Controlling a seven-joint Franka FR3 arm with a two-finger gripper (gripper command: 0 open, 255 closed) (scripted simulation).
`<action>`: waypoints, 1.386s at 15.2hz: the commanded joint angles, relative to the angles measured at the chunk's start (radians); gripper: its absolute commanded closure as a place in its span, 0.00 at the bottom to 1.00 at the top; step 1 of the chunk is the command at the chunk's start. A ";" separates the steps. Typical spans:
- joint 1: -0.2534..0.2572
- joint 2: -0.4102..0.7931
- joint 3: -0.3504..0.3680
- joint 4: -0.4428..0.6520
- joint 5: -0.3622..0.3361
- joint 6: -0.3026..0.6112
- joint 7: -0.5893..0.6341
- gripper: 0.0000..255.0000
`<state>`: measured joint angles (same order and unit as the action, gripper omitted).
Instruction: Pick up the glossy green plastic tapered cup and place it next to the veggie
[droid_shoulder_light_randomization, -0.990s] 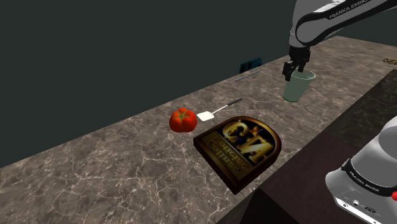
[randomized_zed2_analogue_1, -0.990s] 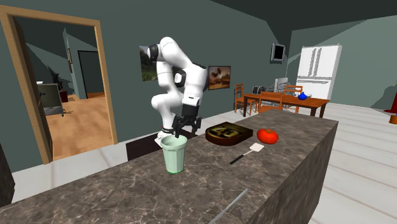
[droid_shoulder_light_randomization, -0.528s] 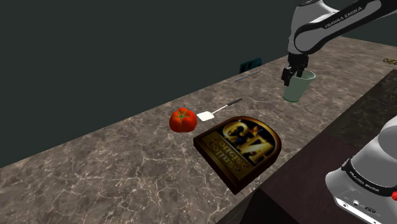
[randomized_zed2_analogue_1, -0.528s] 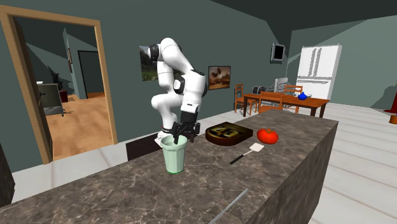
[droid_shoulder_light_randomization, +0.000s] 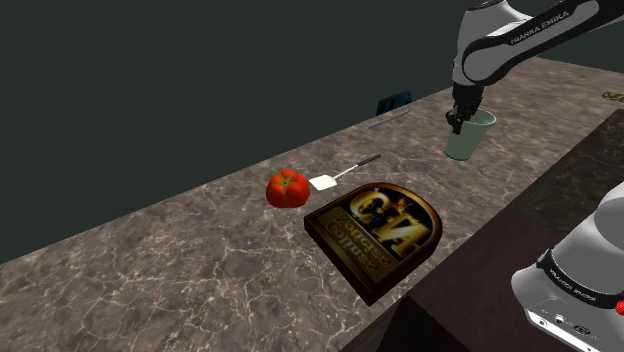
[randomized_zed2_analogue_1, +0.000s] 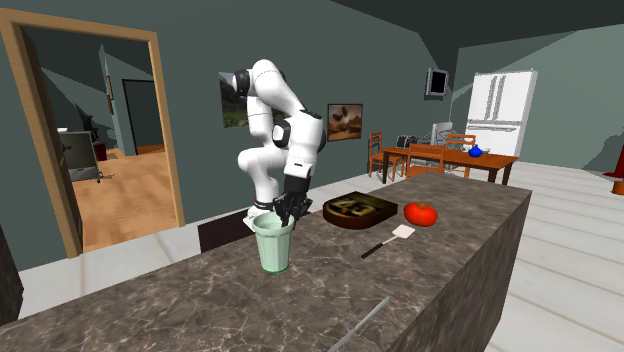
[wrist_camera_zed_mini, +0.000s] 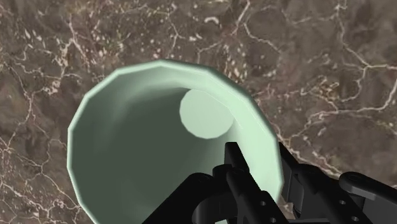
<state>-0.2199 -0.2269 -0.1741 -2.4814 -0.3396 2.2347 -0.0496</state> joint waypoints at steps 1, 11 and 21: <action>0.000 0.000 0.000 0.000 0.000 0.000 0.000 1.00; 0.003 -0.031 0.003 0.027 0.009 -0.058 -0.014 1.00; 0.009 -0.092 0.013 0.110 0.029 -0.199 -0.045 1.00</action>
<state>-0.2122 -0.3107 -0.1635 -2.3787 -0.3128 2.0516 -0.0929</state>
